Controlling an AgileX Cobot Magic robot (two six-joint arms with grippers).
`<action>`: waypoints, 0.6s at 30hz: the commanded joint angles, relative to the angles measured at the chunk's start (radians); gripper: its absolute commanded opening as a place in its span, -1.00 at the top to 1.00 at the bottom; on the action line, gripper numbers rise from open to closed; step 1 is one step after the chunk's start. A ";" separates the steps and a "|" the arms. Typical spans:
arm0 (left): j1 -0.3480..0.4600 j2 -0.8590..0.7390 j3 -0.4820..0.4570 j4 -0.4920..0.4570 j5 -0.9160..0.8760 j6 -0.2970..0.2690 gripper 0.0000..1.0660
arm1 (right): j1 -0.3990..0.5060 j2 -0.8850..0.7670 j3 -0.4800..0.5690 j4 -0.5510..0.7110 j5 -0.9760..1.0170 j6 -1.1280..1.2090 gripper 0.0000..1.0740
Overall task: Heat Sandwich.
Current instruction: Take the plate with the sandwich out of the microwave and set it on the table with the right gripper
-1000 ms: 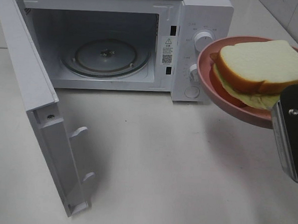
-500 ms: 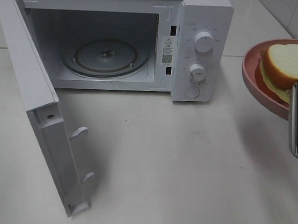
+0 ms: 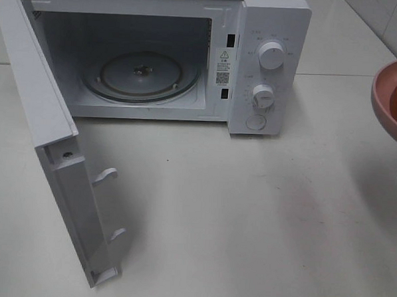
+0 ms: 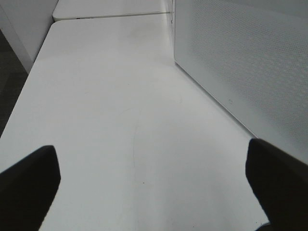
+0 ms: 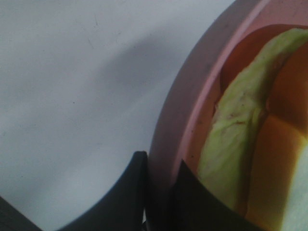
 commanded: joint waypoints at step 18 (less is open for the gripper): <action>0.001 -0.025 0.004 0.004 -0.013 -0.003 -0.90 | -0.005 0.275 -0.005 -0.100 0.062 0.552 0.99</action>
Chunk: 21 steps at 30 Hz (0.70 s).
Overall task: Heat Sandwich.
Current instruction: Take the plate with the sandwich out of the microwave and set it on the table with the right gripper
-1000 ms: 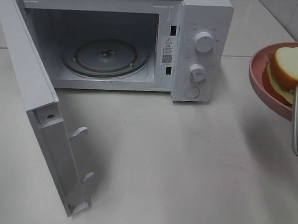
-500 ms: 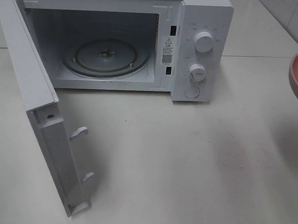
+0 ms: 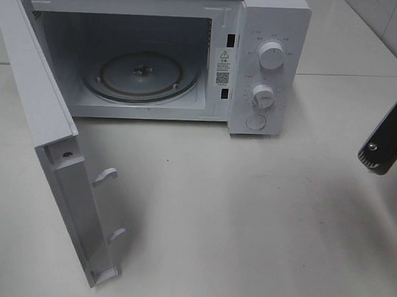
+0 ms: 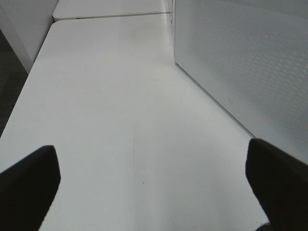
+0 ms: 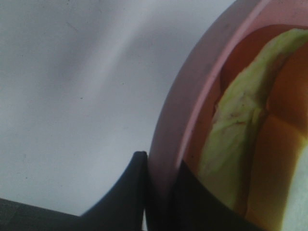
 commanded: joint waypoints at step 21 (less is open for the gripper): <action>0.001 -0.025 0.004 0.004 -0.013 -0.003 -0.90 | -0.008 0.356 -0.147 -0.068 -0.023 0.474 0.96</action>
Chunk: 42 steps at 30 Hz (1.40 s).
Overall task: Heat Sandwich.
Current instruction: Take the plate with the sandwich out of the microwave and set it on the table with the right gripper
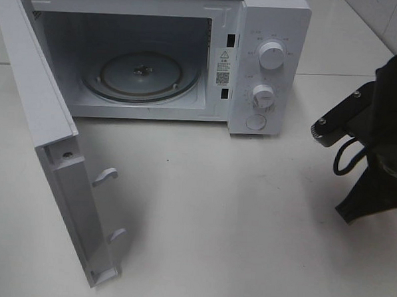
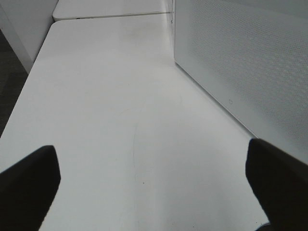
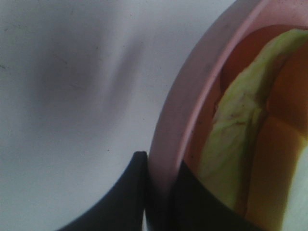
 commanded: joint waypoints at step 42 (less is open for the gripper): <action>0.001 -0.025 0.004 0.004 -0.013 -0.003 -0.90 | -0.175 0.427 -0.087 -0.037 -0.197 0.259 0.89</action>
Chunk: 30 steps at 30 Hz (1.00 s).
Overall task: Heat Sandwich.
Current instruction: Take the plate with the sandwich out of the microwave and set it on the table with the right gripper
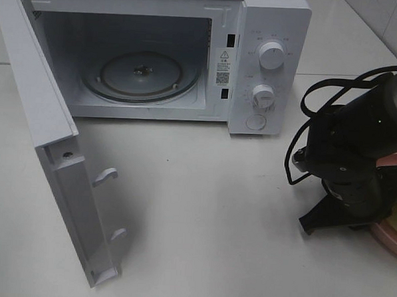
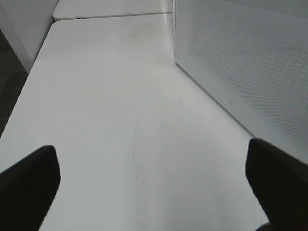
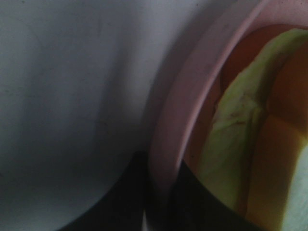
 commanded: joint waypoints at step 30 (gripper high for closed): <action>0.001 -0.025 0.004 0.004 -0.013 -0.003 -0.90 | -0.014 -0.360 -0.004 0.319 0.014 -0.539 -0.58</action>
